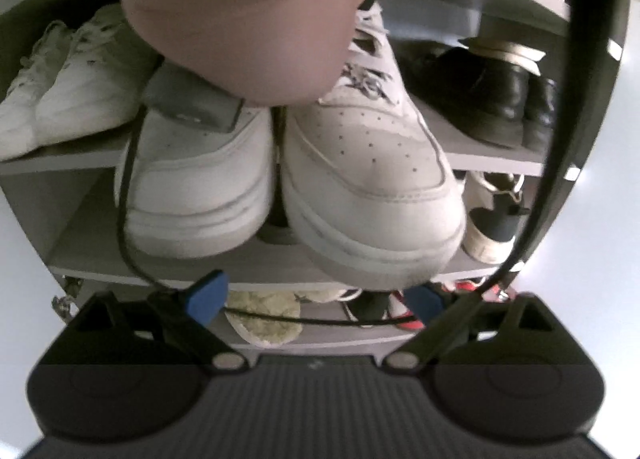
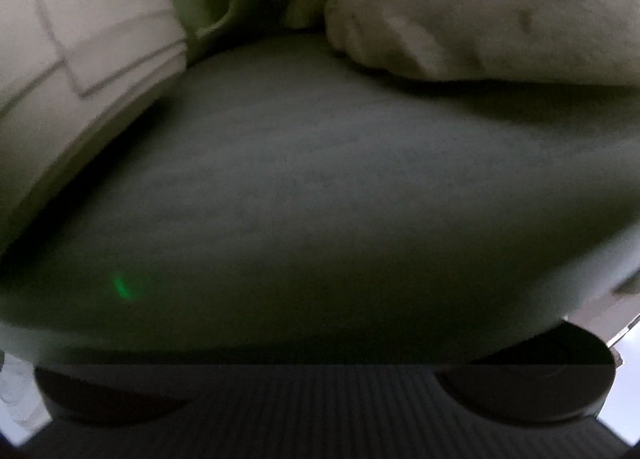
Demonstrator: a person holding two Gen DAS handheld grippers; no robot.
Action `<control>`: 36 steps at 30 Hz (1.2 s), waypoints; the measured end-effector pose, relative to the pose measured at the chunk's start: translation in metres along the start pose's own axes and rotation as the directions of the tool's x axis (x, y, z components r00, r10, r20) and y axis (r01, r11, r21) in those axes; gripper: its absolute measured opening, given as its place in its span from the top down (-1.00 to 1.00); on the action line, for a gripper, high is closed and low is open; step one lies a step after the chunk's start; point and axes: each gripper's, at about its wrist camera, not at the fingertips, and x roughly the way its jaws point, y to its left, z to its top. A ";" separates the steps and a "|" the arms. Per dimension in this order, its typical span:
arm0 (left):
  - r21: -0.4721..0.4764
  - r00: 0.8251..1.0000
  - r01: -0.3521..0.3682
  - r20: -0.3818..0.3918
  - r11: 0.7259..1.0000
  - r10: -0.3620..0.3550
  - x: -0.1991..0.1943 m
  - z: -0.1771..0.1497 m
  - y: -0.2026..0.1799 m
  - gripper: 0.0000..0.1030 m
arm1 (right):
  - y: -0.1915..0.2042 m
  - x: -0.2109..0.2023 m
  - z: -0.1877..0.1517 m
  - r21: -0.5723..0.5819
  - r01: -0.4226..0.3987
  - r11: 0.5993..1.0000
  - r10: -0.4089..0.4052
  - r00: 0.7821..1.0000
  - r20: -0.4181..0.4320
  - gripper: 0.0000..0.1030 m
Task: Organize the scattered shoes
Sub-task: 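Push the sneakers onto a shelf with the right gripper and open it, then push the sneakers deeper onto the shelf with the right gripper, withdraw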
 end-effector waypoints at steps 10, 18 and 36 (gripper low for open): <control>0.055 0.999 0.052 0.004 0.997 -0.053 0.001 0.008 0.004 -0.89 | -0.028 0.014 0.006 -0.098 -0.096 0.991 0.093 0.995 -0.033 0.18; 0.007 0.998 0.066 -0.013 0.998 -0.066 0.002 0.012 0.011 -0.88 | -0.052 0.021 0.012 -0.209 -0.163 0.964 0.154 0.986 -0.061 -0.05; 0.017 0.999 0.043 -0.005 0.999 -0.043 0.008 0.013 0.016 -0.82 | -0.084 0.015 -0.010 -0.348 -0.129 0.928 0.195 0.967 0.162 -1.00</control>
